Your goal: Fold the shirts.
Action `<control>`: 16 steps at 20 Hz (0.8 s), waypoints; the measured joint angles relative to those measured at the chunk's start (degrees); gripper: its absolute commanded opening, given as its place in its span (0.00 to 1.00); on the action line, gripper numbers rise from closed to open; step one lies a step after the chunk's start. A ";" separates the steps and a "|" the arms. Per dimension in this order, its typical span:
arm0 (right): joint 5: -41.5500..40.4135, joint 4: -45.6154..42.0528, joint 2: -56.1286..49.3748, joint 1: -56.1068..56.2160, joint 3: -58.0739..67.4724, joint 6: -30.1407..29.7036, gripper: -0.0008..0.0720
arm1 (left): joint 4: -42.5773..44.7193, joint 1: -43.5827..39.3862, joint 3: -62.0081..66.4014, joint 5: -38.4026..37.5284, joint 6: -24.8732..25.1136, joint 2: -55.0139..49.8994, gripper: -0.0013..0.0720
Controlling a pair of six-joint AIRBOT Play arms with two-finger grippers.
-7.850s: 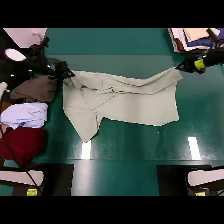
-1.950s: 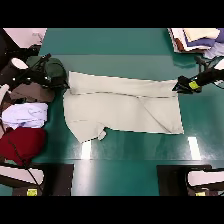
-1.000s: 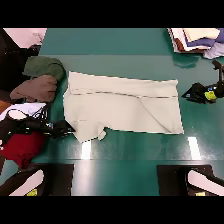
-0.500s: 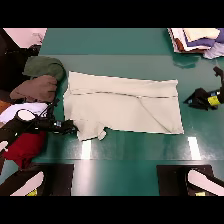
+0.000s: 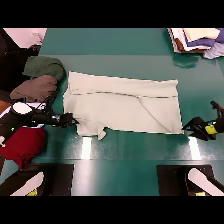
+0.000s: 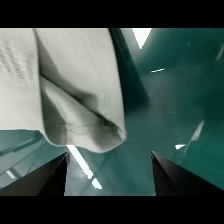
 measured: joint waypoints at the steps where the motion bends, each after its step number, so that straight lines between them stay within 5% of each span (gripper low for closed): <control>1: -0.96 0.96 -0.42 -0.22 -1.11 -0.37 0.67 | 0.00 0.00 0.11 -0.04 0.02 0.00 0.05; 5: -3.89 3.26 -3.10 -0.63 -2.40 -1.07 0.59 | 0.04 0.00 0.33 -0.11 0.04 0.02 0.05; 7: -4.42 3.80 -4.07 -0.68 -2.05 -1.29 0.23 | 0.20 0.00 0.37 -0.15 0.07 0.00 0.05; 8: -4.44 3.89 -4.42 -0.68 -1.95 -1.46 0.22 | 0.31 0.00 0.37 -0.22 0.09 0.00 0.05; 9: -4.44 3.98 -4.61 -0.68 -1.86 -1.70 0.05 | 0.42 0.00 0.37 -0.28 0.09 0.00 0.05; 16: 0.96 1.22 -1.01 -0.68 -1.18 -2.56 0.03 | 4.26 0.00 1.18 -7.56 -0.96 1.60 0.05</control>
